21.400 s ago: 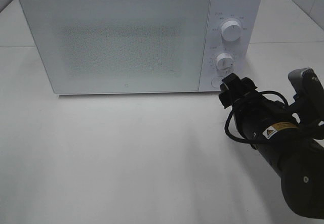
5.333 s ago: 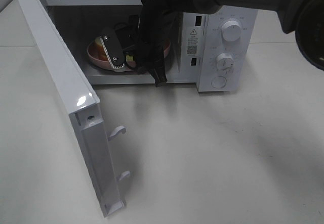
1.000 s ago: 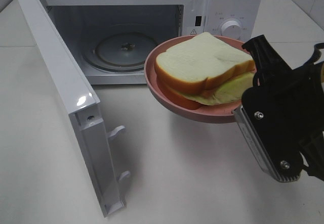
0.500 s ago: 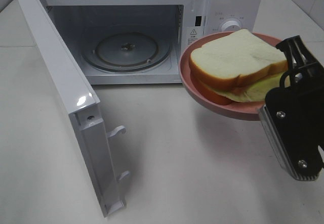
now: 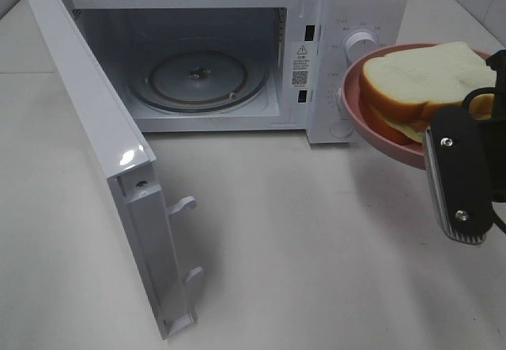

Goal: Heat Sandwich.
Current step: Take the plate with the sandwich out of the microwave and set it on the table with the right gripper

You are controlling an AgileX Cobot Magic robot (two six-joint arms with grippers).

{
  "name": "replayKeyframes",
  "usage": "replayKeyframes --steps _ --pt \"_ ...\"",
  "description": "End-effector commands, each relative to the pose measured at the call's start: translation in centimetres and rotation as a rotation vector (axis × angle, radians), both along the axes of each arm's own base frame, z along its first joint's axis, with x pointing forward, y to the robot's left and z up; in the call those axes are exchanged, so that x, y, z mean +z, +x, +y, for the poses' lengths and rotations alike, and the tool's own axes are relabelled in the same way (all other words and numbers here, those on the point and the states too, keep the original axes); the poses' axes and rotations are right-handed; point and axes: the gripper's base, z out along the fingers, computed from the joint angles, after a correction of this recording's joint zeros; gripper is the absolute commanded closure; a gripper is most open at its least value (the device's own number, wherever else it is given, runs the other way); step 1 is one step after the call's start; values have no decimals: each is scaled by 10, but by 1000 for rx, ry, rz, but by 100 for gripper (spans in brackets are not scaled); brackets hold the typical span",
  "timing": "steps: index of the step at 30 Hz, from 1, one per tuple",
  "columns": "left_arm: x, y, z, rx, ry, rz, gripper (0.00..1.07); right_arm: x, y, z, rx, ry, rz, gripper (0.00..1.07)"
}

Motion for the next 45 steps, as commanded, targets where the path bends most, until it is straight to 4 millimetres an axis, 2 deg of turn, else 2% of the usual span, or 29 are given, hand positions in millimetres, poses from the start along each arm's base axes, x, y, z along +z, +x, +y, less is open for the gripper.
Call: replayKeyframes --steps 1,21,39,45 --pt "-1 -3 0 5 1 -22 5 4 -1 -4 -66 15 -29 107" --pt "-1 -3 0 5 1 -22 5 9 -5 -30 -482 -33 -105 107" --pt "-1 -3 0 5 1 -22 5 10 -8 -39 -753 50 -171 107" --pt "-1 -3 0 5 1 -22 5 1 0 -33 -812 34 -170 107"
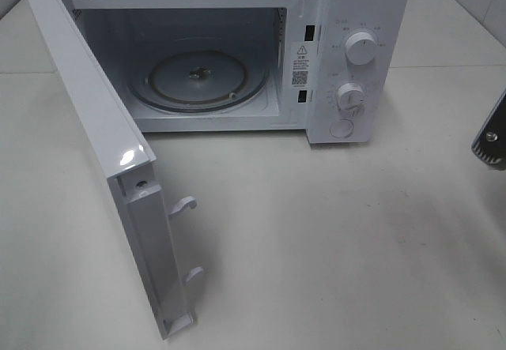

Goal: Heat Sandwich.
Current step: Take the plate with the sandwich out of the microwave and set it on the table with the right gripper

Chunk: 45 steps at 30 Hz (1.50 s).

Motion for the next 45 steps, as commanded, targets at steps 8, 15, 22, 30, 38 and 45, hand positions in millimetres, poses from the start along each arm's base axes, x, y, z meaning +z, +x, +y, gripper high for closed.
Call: replayKeyframes --steps 8,15,22,30,38,45 --pt "-1 -3 0 5 1 -22 5 2 27 16 -96 -11 -84 107" --pt "-1 -3 0 5 1 -22 5 -9 54 18 -235 -16 -81 107" --pt "-1 -3 0 5 1 -22 5 -21 66 12 -284 -22 -55 107" --pt "-1 -3 0 5 1 -22 5 -38 80 1 -367 -4 -55 107" --pt "-1 -3 0 5 1 -22 5 -59 92 -5 -423 14 -57 107" --pt "-1 -3 0 5 1 -22 5 -76 99 -7 -443 -13 -52 107"
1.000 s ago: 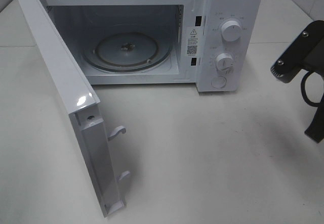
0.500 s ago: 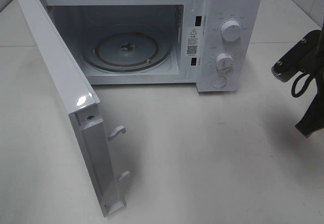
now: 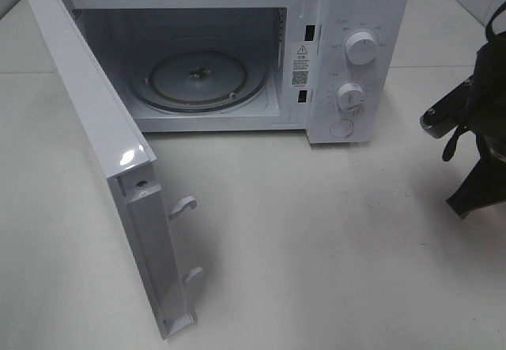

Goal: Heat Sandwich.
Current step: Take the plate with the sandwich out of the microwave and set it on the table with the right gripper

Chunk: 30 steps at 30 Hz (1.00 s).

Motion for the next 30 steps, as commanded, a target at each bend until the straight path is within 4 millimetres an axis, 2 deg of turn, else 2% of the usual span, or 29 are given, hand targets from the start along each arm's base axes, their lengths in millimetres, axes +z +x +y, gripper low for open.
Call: replayKeyframes --steps 1,23,30 --pt "-1 -3 0 5 1 -22 5 -9 7 -3 -7 -59 -11 107" --pt "-1 -3 0 5 1 -22 5 -63 17 5 -15 -16 32 106" --pt "-1 -3 0 5 1 -22 5 -70 18 7 -25 15 18 106"
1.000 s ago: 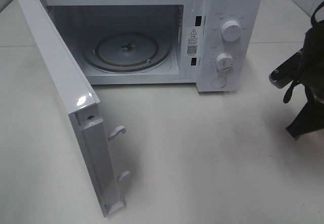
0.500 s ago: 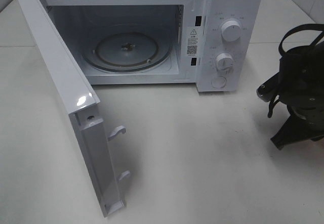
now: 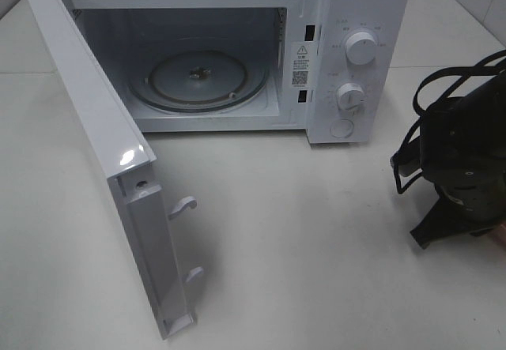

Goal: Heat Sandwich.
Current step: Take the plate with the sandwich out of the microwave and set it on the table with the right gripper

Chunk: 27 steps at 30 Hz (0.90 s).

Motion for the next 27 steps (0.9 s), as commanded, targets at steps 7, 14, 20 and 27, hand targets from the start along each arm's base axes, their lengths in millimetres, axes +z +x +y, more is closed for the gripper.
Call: replayKeyframes --steps 7,14,20,27 --pt "-1 -3 0 5 1 -22 5 -1 4 -1 6 -13 -37 105" --pt "-1 -3 0 5 1 -22 5 -15 2 -1 1 -28 9 105" --pt "-1 -3 0 5 1 -22 5 -15 2 -1 -2 -28 11 104" --pt "-1 -3 0 5 1 -22 5 -15 2 -1 -2 -28 11 101"
